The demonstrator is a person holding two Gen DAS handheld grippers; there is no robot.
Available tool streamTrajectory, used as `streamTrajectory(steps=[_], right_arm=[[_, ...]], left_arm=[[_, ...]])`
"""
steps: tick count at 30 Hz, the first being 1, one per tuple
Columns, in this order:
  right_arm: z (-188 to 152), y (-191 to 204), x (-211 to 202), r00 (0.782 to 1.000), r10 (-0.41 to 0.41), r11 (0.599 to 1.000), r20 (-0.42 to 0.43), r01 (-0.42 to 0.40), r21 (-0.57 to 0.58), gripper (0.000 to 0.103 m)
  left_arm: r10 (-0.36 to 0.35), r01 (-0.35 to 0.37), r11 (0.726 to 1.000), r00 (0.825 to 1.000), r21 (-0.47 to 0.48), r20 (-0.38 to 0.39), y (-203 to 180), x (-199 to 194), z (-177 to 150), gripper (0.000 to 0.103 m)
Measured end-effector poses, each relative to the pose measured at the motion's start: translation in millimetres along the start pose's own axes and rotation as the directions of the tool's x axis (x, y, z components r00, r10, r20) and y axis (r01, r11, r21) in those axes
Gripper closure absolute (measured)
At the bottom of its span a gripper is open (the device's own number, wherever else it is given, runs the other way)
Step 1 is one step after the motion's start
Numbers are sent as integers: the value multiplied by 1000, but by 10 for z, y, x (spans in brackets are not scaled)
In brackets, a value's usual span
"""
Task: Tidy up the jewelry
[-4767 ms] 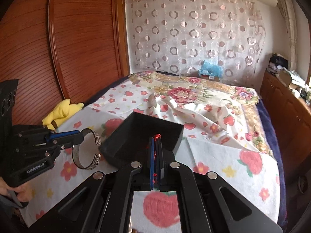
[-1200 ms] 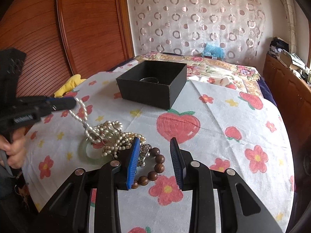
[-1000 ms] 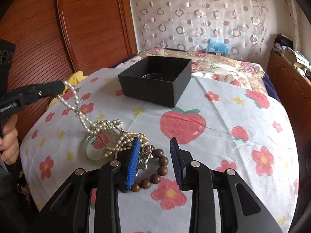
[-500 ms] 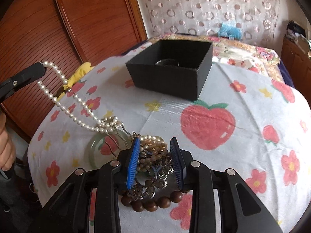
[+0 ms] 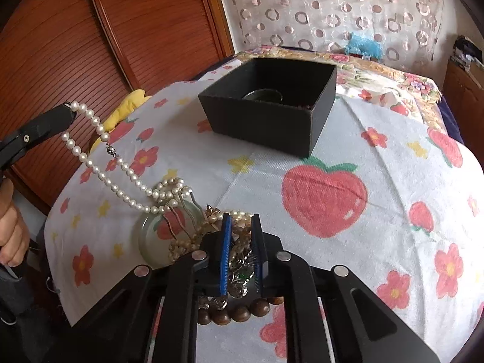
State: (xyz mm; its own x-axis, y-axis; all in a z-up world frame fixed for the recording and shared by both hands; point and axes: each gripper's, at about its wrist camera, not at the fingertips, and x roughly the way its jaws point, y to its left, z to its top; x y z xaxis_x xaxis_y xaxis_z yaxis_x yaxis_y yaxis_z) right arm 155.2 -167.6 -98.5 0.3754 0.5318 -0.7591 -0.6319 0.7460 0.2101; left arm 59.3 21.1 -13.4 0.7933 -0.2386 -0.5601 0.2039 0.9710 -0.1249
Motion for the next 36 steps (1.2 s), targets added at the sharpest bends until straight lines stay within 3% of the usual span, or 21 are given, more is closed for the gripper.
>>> streamTrajectory(steps=[3,4,17,36], right_arm=[[27,-6,-104,999,-12,1000,34,12,-3,92],[40,-3,-138,999,-11,1000,44,11,-5,98],[223,46,-556,990,-24,999,140,30,-44,97],[718,267,-1362,944,-30,992,328,69,-108,97]], left_arm=[[2,-2,1000,1000,0,3,6,5,1,96],[2,-2,1000,1000,1,7,5,1,6,96],[4,-5,1000,998,10,62,47,-141,211,96],[17,-27,998,988,60,157,-44,-330,748,96]])
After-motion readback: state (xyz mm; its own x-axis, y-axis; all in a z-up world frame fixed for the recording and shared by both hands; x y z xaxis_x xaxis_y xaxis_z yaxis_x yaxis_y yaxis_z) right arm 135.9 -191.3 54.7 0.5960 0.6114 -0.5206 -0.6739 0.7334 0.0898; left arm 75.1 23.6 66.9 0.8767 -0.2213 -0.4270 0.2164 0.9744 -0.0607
